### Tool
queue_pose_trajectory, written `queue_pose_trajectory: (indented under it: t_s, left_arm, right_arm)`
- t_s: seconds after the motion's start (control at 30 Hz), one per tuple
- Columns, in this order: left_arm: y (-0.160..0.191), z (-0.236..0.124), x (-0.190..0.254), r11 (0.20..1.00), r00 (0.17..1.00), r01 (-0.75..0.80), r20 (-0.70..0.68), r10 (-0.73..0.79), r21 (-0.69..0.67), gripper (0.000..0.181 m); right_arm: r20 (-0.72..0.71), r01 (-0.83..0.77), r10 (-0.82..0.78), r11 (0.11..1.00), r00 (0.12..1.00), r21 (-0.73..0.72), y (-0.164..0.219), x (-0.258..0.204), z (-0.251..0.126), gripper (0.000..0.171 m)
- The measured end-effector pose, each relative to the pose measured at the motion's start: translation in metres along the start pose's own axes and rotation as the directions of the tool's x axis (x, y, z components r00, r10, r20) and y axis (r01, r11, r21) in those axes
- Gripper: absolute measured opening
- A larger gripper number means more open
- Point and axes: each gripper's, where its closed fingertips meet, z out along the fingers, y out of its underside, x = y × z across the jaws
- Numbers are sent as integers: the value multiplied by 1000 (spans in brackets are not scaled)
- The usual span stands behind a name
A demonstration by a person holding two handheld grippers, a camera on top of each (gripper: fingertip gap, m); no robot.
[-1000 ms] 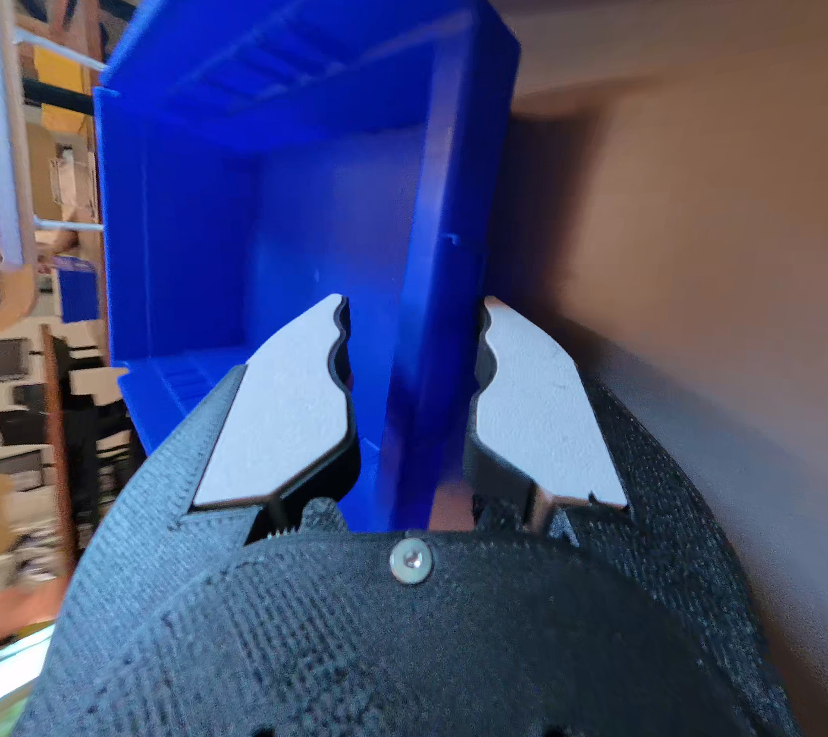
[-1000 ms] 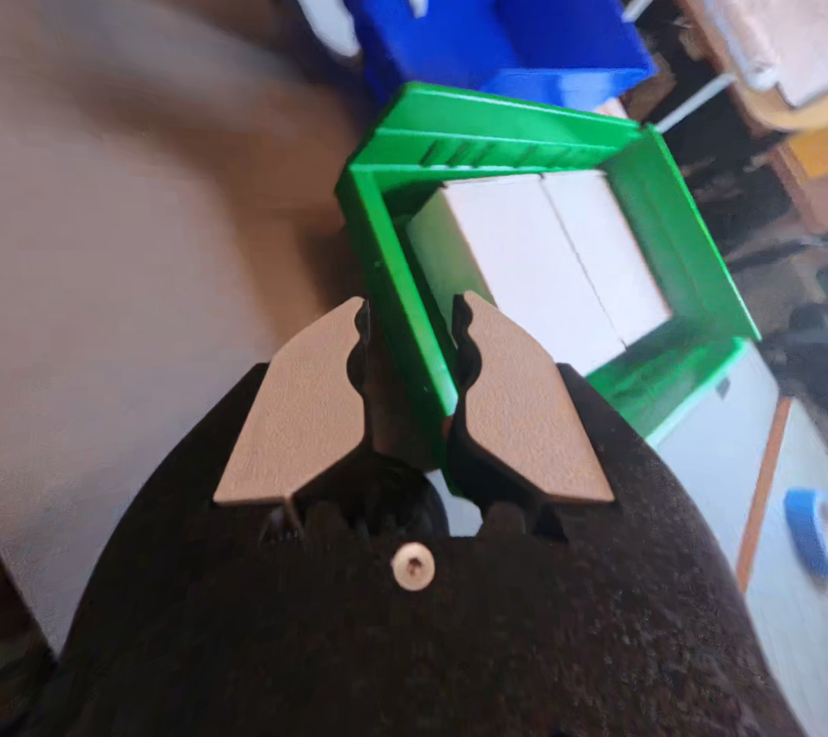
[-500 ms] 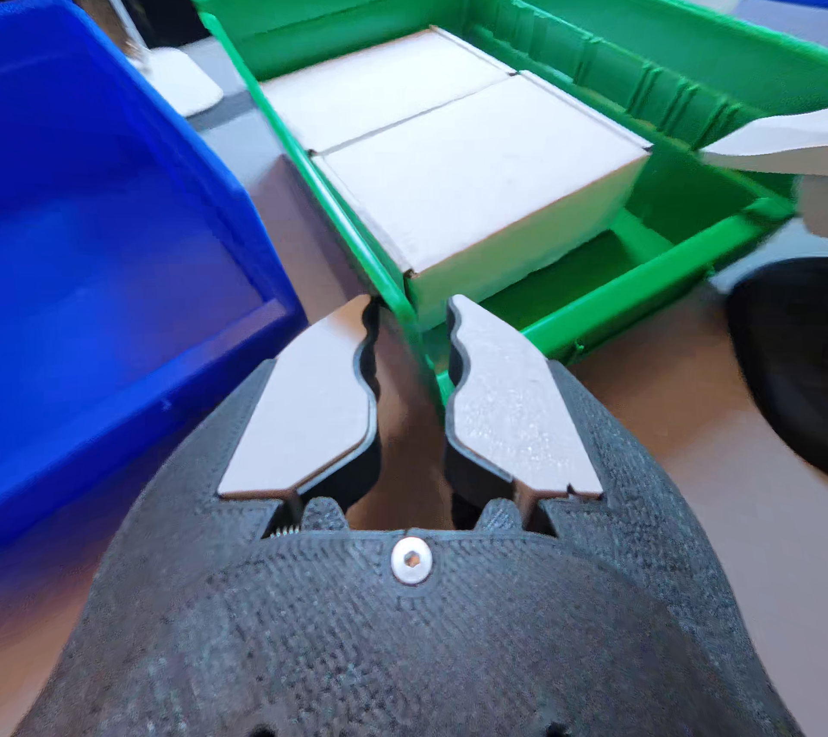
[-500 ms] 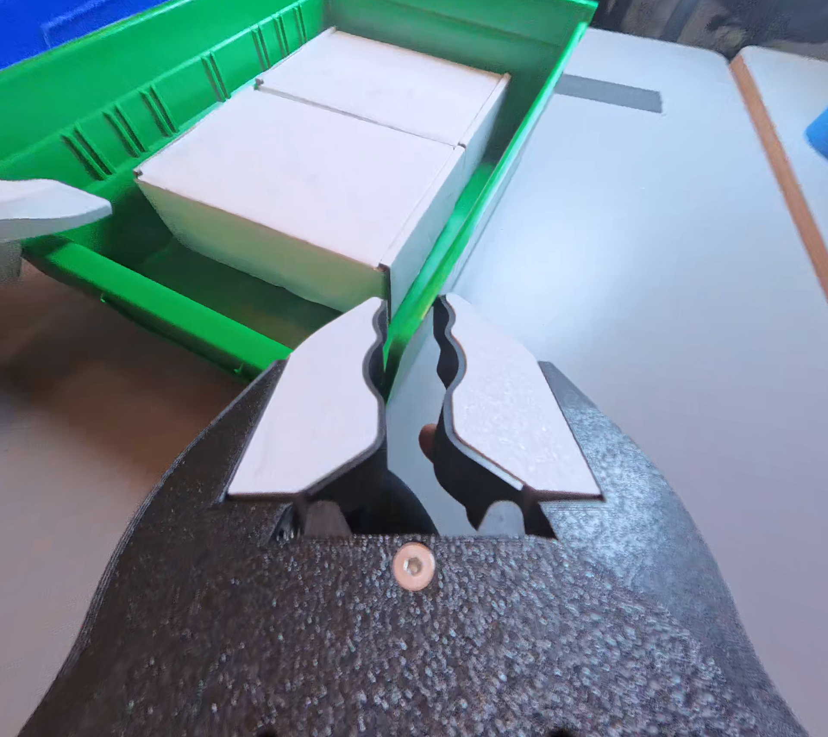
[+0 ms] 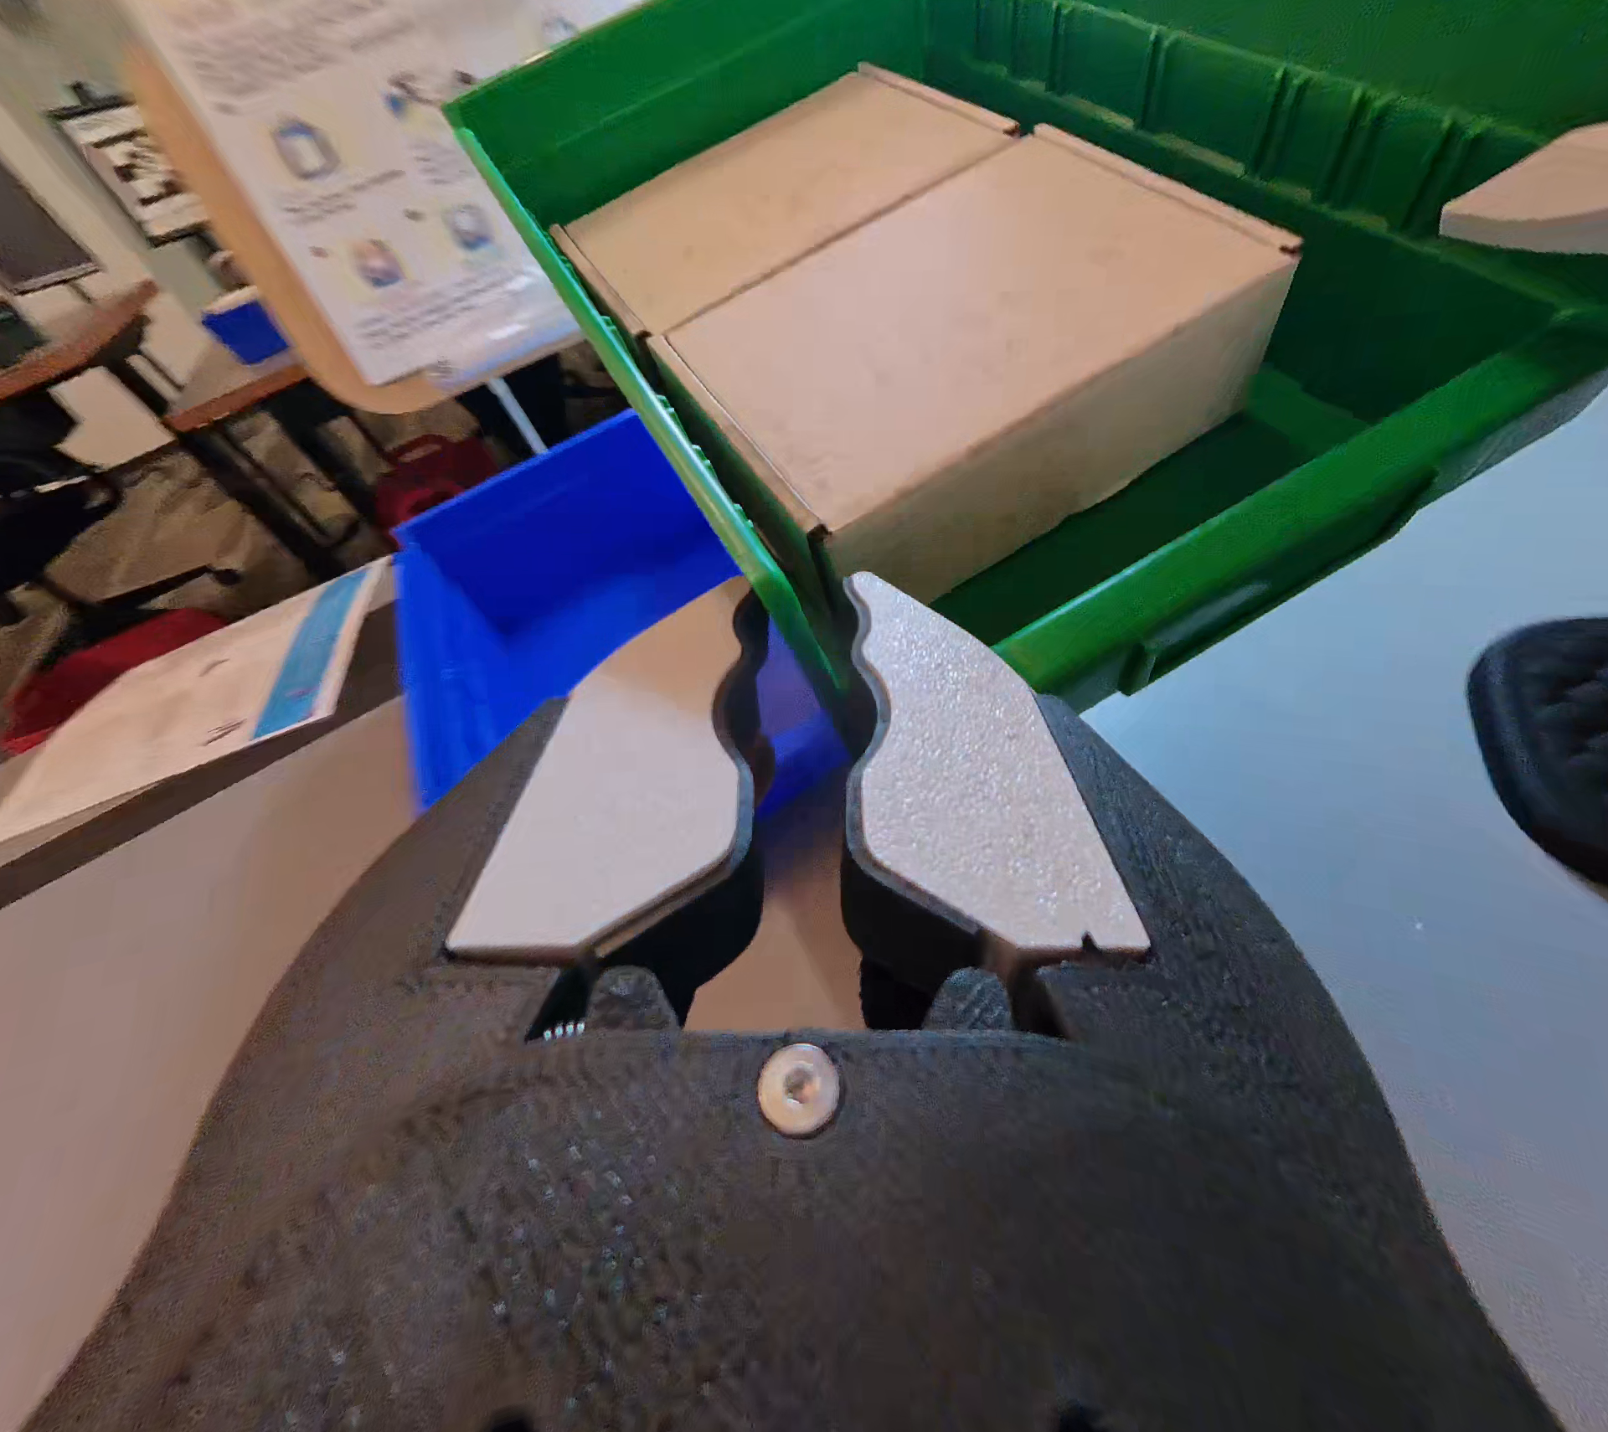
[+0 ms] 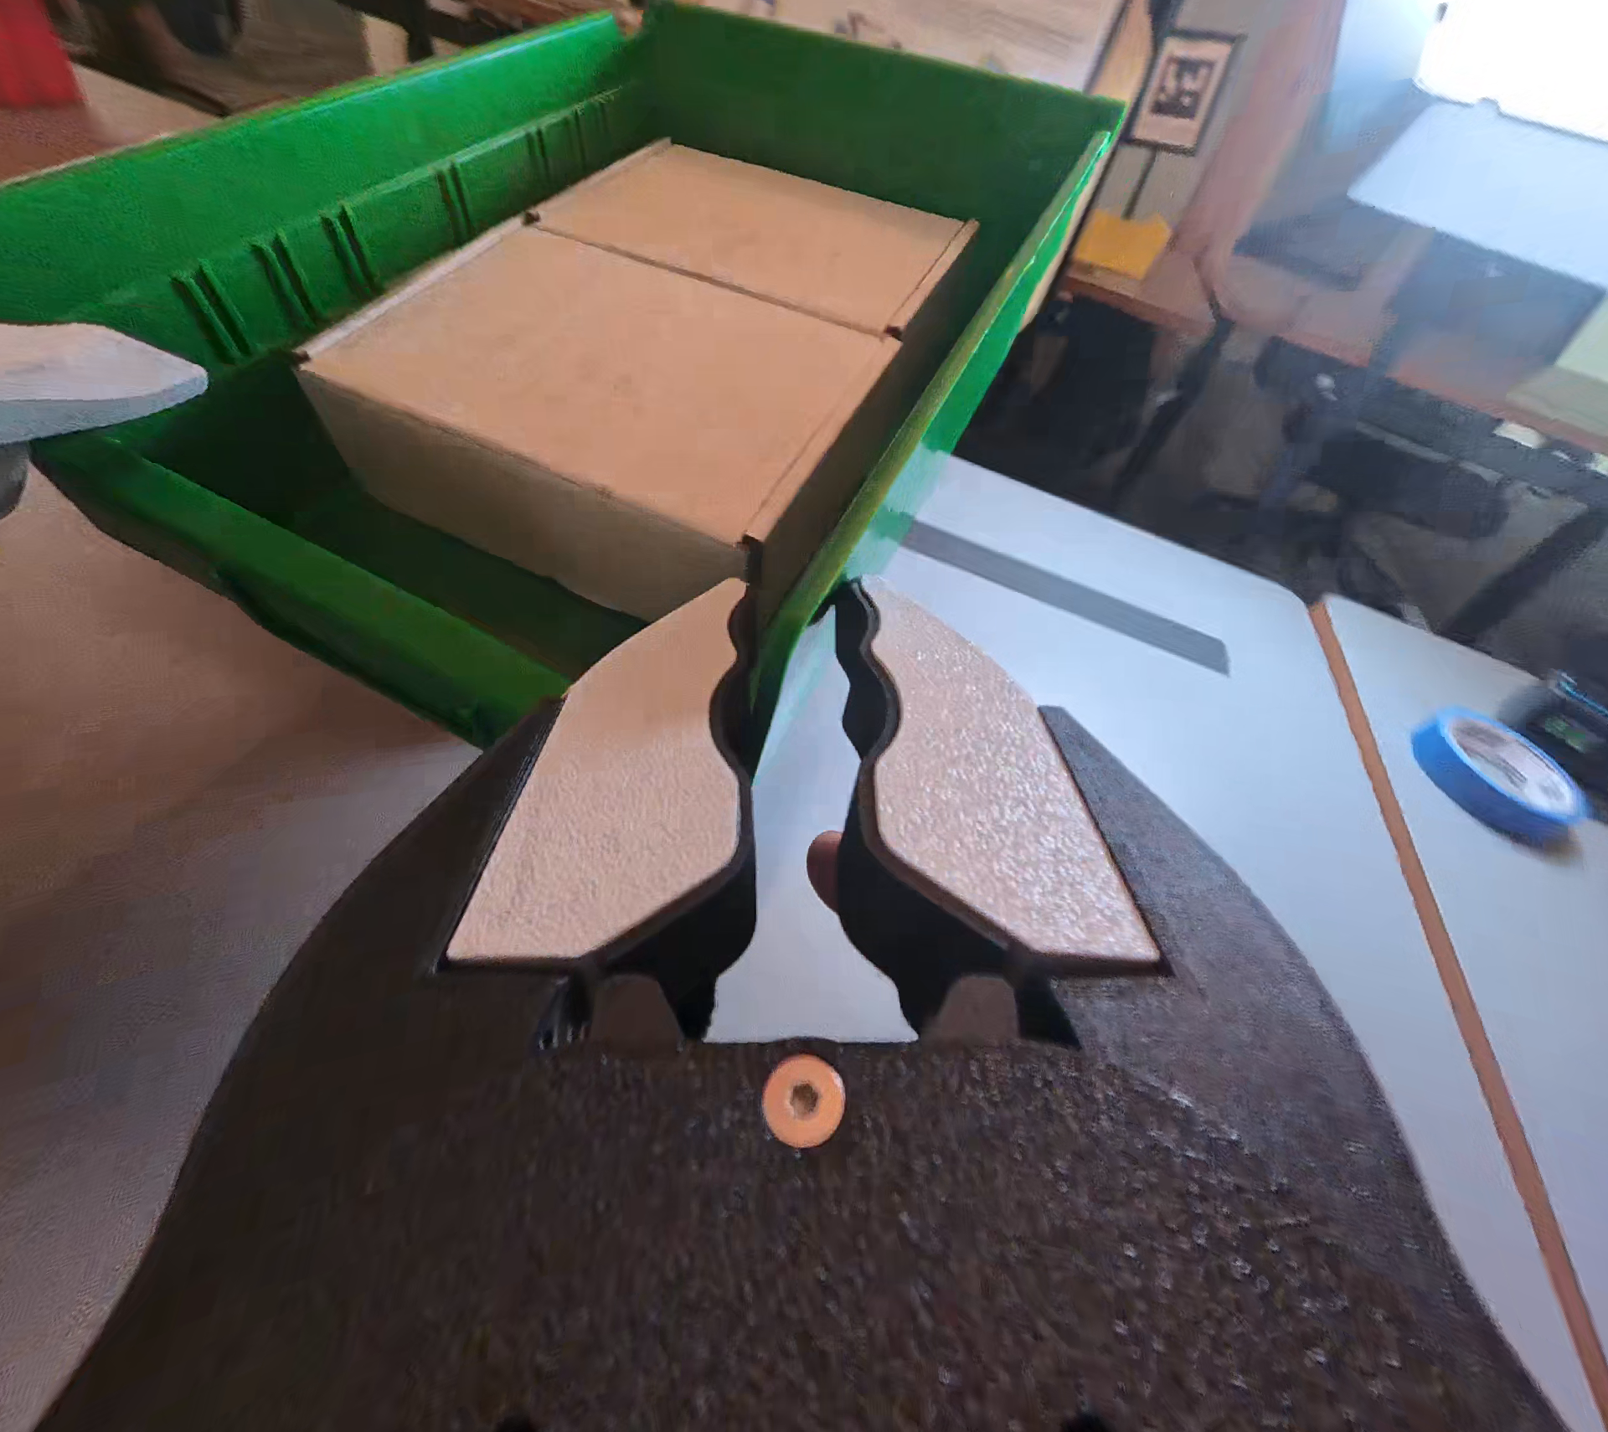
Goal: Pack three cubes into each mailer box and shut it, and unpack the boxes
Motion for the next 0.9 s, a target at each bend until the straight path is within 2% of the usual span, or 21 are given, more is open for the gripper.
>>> queue_pose_trajectory:
  t_s: [0.1,0.23,0.33,0.47,0.67,0.77,0.9]
  left_arm:
    - [-11,-43,-54,1000,993,19,114,-20,10,15]
    - [3,-104,-121,999,963,-2,270,13,-43,14]
    - [30,-146,-167,994,924,3,379,39,-110,12]
    - [73,-184,-214,979,881,26,468,73,-202,7]
    - [143,-205,-237,953,875,96,481,58,-289,7]
    - [177,-199,-242,938,881,149,472,18,-314,7]
    - [204,-179,-247,937,878,223,473,-73,-269,8]
  right_arm:
    - [122,-9,2,998,993,56,-39,-48,22,17]
    - [303,-25,0,997,953,78,-66,-129,57,18]
    - [439,-27,0,998,898,55,-64,-198,81,20]
    - [559,1,-6,1000,829,9,-39,-279,103,21]
    - [630,67,-24,997,776,-45,10,-344,123,21]
    - [618,96,-50,995,785,-41,27,-353,134,21]
    - [578,135,-83,990,812,-47,36,-348,156,22]
